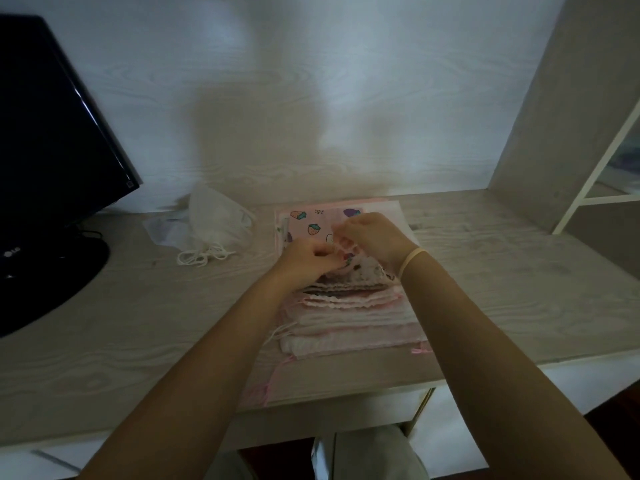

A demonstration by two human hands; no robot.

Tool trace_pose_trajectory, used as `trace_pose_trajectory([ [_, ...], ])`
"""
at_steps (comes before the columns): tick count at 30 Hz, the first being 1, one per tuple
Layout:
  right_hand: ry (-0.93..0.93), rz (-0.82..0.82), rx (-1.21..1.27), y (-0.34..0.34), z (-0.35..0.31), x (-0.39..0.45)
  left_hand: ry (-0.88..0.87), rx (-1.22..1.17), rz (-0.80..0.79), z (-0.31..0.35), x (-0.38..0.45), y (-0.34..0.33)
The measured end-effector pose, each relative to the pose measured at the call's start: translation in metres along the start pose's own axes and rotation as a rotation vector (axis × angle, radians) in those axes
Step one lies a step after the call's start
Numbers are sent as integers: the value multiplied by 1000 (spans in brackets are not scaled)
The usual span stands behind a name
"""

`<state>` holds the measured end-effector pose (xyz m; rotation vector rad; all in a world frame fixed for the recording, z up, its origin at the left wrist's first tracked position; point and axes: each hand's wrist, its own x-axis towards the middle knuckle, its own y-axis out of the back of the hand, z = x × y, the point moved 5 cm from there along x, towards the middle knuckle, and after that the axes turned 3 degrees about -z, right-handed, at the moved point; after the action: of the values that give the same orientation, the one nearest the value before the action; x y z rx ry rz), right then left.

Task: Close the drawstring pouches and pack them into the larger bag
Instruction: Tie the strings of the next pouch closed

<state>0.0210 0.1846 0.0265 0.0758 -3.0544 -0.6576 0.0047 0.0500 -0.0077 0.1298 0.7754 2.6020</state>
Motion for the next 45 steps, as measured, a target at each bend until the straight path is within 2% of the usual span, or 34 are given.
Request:
trace_pose_trajectory([
  [3,90,37,153,-3,-8,0,-1,61,60,-2,2,4],
  [6,138,66,247,-2,-4,1,53,-64,79,-7,4,8],
  [10,76,66,6,-7,15,0,131,-164,38,-12,3,11],
  [16,205,154,-332,-17,16,7,172,-189,47,-9,1,12],
  [24,287,154,-528,-24,10,4,158,-132,59,-14,2,11],
  [27,274,130,-505,-21,14,3,141,-168,64,-19,5,9],
  [34,242,99,-498,-12,23,4,70,-318,224,-28,6,13],
  [39,232,89,-505,-17,22,6,41,-187,264,-24,9,15],
  [45,264,141,-389,-28,16,7,-31,-21,205,-17,9,16],
])
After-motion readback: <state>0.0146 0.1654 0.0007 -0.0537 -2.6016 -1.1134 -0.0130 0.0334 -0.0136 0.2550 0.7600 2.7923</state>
